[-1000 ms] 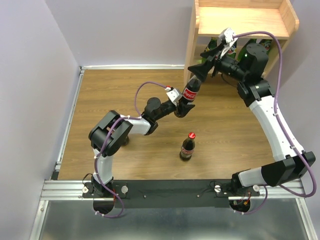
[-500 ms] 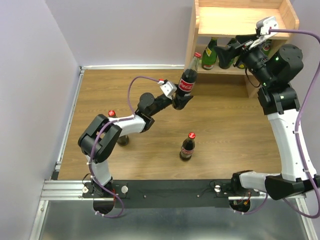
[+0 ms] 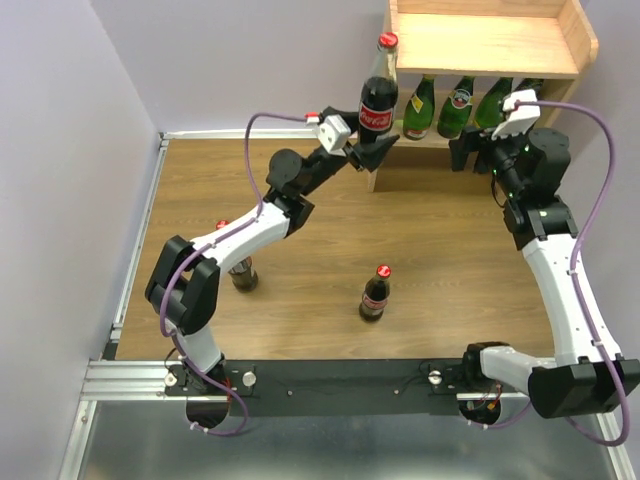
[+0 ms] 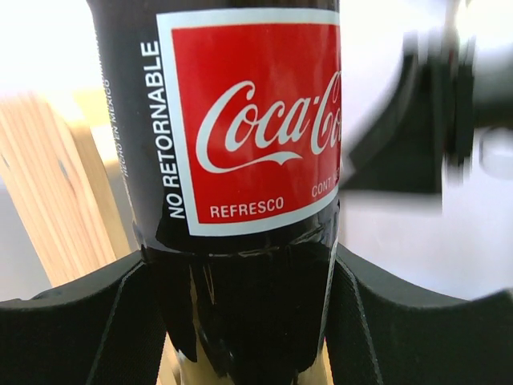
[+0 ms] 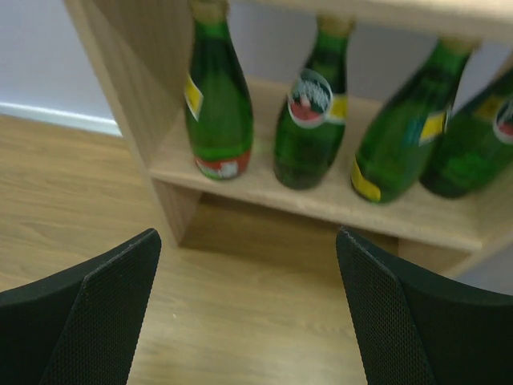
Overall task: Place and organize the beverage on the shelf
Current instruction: Adjust the drink.
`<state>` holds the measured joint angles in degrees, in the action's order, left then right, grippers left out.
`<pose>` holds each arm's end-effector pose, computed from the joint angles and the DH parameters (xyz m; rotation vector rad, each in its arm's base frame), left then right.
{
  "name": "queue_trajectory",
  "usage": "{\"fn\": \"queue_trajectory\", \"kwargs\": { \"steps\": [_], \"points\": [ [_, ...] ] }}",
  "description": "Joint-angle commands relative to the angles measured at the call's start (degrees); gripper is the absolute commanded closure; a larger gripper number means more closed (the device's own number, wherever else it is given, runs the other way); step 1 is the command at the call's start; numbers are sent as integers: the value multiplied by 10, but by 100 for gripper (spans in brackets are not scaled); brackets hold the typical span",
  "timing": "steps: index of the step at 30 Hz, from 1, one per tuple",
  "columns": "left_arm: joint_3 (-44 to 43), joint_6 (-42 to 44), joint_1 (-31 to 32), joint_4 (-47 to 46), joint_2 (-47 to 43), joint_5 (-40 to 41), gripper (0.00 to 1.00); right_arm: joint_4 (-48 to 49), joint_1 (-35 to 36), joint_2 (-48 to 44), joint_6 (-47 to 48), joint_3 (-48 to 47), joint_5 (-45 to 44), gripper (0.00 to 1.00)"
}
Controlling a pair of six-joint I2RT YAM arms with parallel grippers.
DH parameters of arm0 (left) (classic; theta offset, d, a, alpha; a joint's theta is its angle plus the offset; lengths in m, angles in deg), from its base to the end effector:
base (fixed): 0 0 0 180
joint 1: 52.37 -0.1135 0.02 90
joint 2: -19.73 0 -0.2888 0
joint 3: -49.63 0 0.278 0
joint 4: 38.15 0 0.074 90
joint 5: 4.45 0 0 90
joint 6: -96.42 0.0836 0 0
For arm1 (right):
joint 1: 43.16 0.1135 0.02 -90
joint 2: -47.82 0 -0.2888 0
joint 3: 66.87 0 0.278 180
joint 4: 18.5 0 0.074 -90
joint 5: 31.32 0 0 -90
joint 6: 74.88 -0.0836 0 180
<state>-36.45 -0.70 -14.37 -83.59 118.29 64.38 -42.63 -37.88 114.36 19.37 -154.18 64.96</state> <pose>0.3454 -0.3082 0.4217 0.6098 0.8901 -0.8964 0.3196 0.0387 0.4678 -0.2192 1.6153 0.1031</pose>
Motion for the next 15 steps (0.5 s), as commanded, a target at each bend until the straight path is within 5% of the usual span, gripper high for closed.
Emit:
{"fn": "queue_trajectory", "kwargs": {
  "steps": [1, 15],
  "points": [
    [-115, -6, 2, -5, -40, 40, 100, 22, -26, -22, -13, 66, 0, 5],
    [-345, -17, 20, 137, 59, 67, 100, 53, -34, -18, -24, 189, 101, 5]
  ]
}}
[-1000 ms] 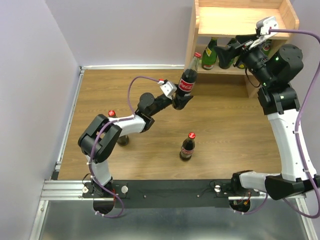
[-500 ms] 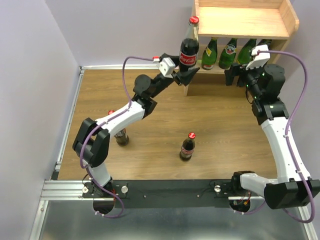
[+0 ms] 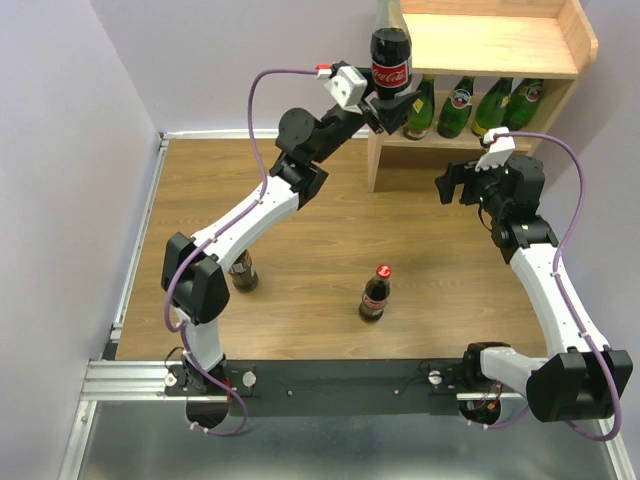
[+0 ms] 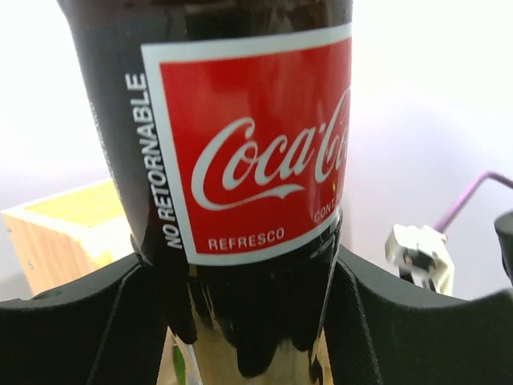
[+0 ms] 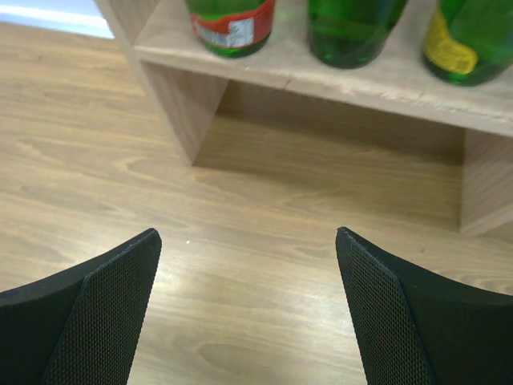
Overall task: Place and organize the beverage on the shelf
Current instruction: Adjust the drink.
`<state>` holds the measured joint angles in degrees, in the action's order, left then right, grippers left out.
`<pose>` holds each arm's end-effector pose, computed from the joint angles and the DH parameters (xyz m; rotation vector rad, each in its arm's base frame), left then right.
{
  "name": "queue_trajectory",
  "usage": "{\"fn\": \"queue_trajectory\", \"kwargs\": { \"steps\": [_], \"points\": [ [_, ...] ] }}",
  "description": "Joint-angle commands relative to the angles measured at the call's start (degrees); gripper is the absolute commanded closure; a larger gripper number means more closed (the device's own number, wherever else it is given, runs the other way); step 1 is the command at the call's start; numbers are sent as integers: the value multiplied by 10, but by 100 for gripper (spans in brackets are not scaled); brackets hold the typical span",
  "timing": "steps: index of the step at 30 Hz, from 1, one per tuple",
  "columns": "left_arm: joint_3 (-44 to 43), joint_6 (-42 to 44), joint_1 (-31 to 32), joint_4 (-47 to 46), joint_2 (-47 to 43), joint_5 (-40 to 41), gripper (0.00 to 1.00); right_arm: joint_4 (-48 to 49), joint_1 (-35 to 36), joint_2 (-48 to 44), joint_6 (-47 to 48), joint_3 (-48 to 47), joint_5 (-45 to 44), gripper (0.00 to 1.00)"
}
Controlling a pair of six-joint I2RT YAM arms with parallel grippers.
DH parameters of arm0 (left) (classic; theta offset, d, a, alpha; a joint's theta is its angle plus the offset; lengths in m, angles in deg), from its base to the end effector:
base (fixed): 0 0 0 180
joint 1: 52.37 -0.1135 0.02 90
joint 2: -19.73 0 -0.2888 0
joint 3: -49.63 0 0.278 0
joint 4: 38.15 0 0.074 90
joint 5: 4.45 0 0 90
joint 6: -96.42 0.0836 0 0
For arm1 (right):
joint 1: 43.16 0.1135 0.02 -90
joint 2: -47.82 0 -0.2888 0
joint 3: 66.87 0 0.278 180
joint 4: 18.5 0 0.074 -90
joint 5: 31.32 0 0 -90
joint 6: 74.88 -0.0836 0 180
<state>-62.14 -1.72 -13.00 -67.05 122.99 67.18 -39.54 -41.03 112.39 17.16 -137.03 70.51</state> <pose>0.3567 -0.3267 0.5289 0.5519 0.8264 -0.9097 0.3220 0.0291 0.3599 -0.2111 1.8266 0.1910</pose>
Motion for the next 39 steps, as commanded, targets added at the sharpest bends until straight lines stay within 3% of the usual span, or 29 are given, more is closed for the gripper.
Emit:
{"fn": "queue_trajectory", "kwargs": {
  "steps": [1, 9, 17, 28, 39],
  "points": [
    [-98, -6, 7, -23, 18, 41, 100, 23, -4, 4, 1, 21, 49, 5],
    [-183, -8, 11, 24, 68, 53, 100, 22, -4, 10, 20, 43, 94, 5],
    [-226, -5, 17, 37, 85, 54, 100, 22, -4, 13, 21, 45, 96, 5],
    [-358, 3, 18, 57, 150, 82, 100, 22, -4, 20, 16, 50, 102, 5],
    [-391, 2, 21, 18, 179, 118, 100, 22, -4, 29, 9, 55, 126, 5]
  ]
}}
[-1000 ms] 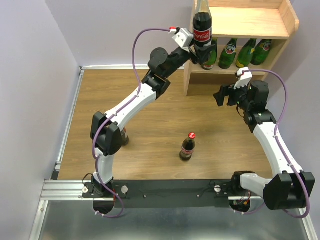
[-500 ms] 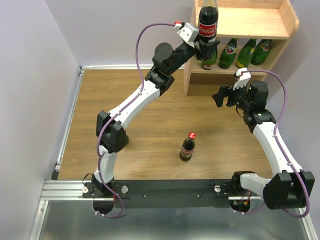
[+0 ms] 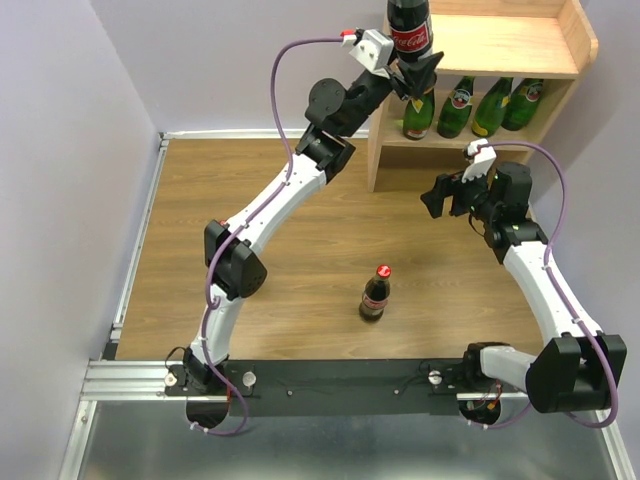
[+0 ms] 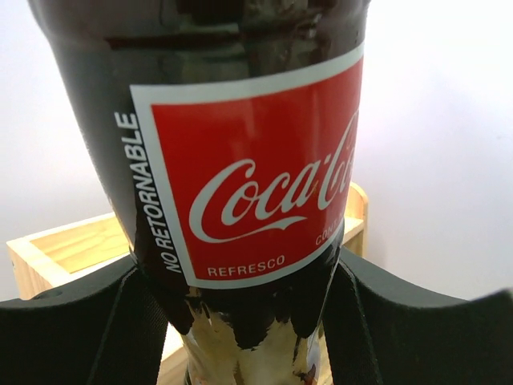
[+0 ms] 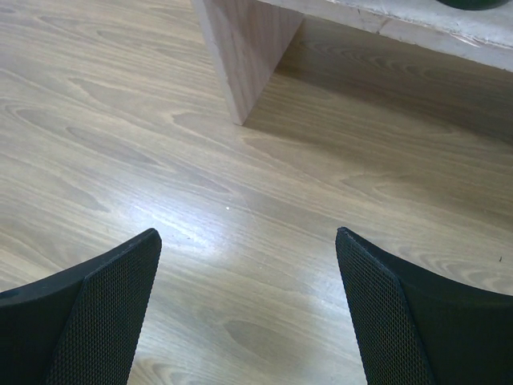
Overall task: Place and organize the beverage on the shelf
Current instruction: Adjust the drink.
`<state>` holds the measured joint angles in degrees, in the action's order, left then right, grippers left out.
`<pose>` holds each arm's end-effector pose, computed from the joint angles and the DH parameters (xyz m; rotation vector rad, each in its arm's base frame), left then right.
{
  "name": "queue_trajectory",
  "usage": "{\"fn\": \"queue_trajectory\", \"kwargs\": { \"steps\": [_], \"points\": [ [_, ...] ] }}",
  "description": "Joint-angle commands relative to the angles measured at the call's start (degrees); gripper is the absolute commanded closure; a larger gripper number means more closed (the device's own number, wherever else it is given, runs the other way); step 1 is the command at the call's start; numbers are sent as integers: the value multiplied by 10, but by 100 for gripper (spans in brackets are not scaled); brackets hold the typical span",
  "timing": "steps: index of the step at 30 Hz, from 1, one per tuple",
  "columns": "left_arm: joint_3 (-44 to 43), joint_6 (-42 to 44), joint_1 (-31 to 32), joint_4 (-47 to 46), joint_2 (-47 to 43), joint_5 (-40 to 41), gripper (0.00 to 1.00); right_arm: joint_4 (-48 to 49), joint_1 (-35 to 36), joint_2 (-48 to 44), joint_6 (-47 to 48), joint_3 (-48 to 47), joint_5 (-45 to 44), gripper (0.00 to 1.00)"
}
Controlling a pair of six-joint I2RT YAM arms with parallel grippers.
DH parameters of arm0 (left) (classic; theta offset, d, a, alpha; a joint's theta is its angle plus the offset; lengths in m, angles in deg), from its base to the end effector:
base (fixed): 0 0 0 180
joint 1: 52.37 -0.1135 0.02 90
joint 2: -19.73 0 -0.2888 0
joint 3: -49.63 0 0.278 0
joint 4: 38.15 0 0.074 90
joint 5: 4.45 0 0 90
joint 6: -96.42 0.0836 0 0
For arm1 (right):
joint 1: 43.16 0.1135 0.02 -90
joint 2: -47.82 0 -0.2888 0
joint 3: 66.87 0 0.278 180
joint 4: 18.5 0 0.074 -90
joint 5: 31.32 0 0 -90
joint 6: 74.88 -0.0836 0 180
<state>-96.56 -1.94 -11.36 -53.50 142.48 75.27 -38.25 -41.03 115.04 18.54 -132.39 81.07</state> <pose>0.4076 -0.3742 0.5649 0.4258 0.8374 -0.8801 0.3255 0.0440 0.3162 -0.3508 1.9006 0.3644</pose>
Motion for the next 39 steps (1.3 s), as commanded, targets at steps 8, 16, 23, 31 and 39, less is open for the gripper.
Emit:
{"fn": "queue_trajectory", "kwargs": {
  "steps": [8, 16, 23, 31, 39],
  "points": [
    [-30, 1, 6, -98, -32, 22, 100, 4, -4, -26, 48, 10, 55, 2],
    [69, -5, 6, -91, -101, -12, 100, -88, -7, -95, 126, -99, 159, 0],
    [116, -9, 7, -88, -139, -32, 100, -163, -8, -45, 73, -323, 165, 0],
    [134, -21, 13, -88, -147, -54, 100, -164, -8, 66, -72, -501, 215, 0],
    [141, -22, 19, -88, -154, -61, 100, -163, -8, 169, -138, -636, 261, 0]
  ]
}}
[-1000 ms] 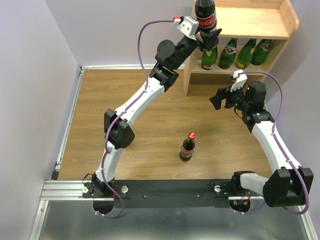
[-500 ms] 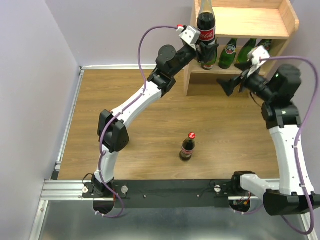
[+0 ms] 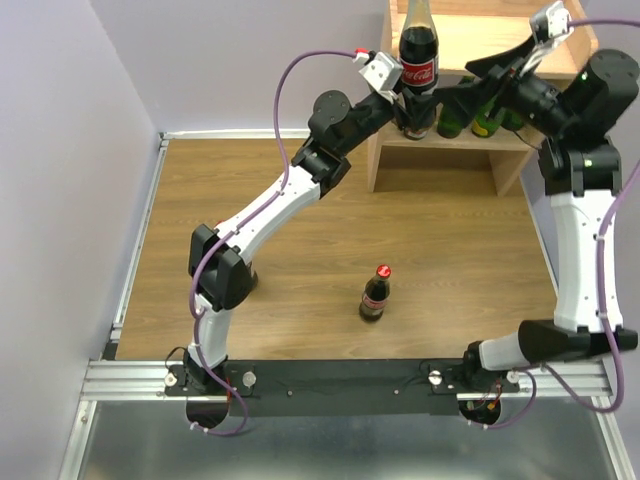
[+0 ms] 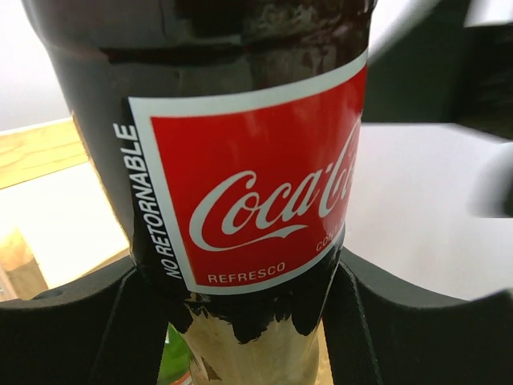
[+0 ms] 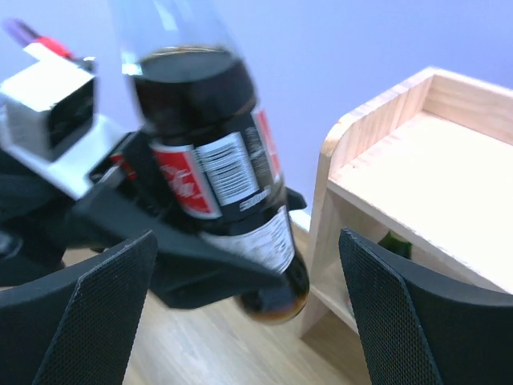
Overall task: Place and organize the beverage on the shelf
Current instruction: Adjust the drink.
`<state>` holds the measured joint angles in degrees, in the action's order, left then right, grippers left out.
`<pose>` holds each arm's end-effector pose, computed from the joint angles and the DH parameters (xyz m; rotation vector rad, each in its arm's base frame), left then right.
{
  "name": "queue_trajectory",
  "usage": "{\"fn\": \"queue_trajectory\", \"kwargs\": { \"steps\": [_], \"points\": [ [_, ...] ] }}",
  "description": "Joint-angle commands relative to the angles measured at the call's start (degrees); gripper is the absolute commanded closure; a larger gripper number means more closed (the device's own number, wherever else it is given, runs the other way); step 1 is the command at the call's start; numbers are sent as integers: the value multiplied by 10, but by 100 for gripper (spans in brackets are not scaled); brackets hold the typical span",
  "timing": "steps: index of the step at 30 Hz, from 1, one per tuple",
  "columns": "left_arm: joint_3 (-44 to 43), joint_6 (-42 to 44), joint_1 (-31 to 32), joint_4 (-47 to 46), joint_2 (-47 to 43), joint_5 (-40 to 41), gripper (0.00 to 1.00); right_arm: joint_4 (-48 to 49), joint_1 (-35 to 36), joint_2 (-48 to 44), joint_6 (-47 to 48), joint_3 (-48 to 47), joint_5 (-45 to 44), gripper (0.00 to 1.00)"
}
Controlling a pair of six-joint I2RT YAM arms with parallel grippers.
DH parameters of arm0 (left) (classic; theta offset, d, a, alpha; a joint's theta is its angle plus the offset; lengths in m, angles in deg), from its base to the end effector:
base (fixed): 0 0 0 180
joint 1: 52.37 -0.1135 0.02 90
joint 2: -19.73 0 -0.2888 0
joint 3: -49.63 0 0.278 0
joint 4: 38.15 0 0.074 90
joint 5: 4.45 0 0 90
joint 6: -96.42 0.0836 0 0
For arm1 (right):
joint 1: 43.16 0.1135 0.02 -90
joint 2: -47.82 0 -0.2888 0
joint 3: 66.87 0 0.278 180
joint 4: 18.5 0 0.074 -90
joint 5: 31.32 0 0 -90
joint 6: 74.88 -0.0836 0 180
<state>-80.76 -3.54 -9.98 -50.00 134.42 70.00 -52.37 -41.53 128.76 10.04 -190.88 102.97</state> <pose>0.3876 -0.3842 0.5226 0.5606 1.0151 -0.9618 0.3079 0.0672 0.6099 -0.6013 1.3612 0.6377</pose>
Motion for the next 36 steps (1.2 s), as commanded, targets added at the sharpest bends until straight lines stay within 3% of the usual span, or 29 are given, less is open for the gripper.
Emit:
{"fn": "queue_trajectory", "kwargs": {
  "steps": [1, 17, 27, 36],
  "points": [
    [-16, -7, 5, -123, -74, -8, 100, -22, -2, 38, -63, -58, 58, 0],
    [-21, -20, 10, -115, -69, -47, 100, -22, 54, 81, -49, -64, 52, 0],
    [-27, -13, 14, -100, -67, -97, 100, -47, 77, 101, -5, -61, 16, 5],
    [-38, -25, 16, -101, -59, -107, 100, -50, 97, 97, 31, -30, -5, 28]
  ]
}}
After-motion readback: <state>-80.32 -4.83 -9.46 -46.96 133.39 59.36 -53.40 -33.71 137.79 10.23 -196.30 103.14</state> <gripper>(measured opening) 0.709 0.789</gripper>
